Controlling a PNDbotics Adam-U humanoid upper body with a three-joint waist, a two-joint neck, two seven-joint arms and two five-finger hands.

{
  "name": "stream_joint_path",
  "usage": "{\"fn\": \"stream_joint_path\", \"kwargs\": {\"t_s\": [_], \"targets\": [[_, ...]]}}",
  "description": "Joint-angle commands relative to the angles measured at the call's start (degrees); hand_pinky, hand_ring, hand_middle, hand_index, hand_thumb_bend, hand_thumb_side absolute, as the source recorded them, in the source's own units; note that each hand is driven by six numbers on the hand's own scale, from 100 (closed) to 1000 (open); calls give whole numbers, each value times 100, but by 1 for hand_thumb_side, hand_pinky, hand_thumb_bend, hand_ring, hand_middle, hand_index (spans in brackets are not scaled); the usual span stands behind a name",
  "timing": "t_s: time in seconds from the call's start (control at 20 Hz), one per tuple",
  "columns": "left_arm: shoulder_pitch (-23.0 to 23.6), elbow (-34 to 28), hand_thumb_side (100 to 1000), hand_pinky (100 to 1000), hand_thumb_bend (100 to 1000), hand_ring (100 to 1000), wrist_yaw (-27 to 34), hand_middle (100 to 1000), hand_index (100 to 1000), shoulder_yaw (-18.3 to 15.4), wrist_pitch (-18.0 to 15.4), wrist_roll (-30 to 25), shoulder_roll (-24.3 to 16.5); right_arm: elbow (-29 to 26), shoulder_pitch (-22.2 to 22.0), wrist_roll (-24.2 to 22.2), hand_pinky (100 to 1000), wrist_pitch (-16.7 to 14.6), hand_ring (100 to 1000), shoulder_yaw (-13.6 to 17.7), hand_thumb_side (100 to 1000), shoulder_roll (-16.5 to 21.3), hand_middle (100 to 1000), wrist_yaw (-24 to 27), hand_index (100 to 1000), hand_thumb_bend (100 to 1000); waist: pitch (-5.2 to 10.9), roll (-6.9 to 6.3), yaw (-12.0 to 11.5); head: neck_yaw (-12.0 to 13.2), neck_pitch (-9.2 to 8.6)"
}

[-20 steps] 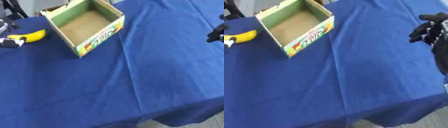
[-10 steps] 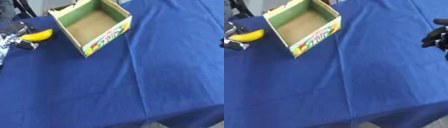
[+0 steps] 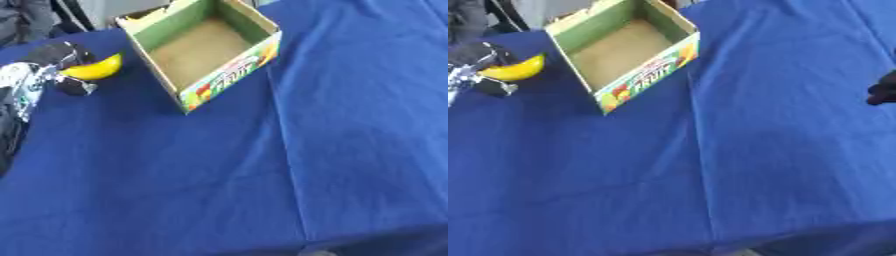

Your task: Pick up objects on the table and place them in the box.

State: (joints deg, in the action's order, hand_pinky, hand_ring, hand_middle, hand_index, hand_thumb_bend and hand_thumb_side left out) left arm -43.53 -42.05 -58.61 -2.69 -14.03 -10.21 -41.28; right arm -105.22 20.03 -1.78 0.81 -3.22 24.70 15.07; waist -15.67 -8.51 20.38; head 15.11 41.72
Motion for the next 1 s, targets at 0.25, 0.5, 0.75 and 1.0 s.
{"fn": "stream_joint_path", "kwargs": {"t_s": [0.25,0.5,0.75,1.0], "targets": [[-94,14,314,680,200,630,-9,642,754,-32,8,-549,-124,-115,83,-29,555,-9,577,17,902,154,520,-54,788,100,70,26,9,126,-43],[-82,-57,302,642,101,582,44,589,705,-55,61,-503,-126,-109,71,-24,556,-6,577,25,900,143,521,-54,788,100,93,36,13,194,-35],[-95,-130,295,639,100,572,100,576,689,-47,43,-474,-174,-99,52,-23,556,-4,578,27,897,128,521,-50,788,100,150,55,2,203,-8],[-85,-471,297,638,100,569,344,571,684,-39,-28,-551,-328,-73,-7,-29,557,-5,578,34,890,109,522,-42,788,100,296,119,-68,199,41]]}}
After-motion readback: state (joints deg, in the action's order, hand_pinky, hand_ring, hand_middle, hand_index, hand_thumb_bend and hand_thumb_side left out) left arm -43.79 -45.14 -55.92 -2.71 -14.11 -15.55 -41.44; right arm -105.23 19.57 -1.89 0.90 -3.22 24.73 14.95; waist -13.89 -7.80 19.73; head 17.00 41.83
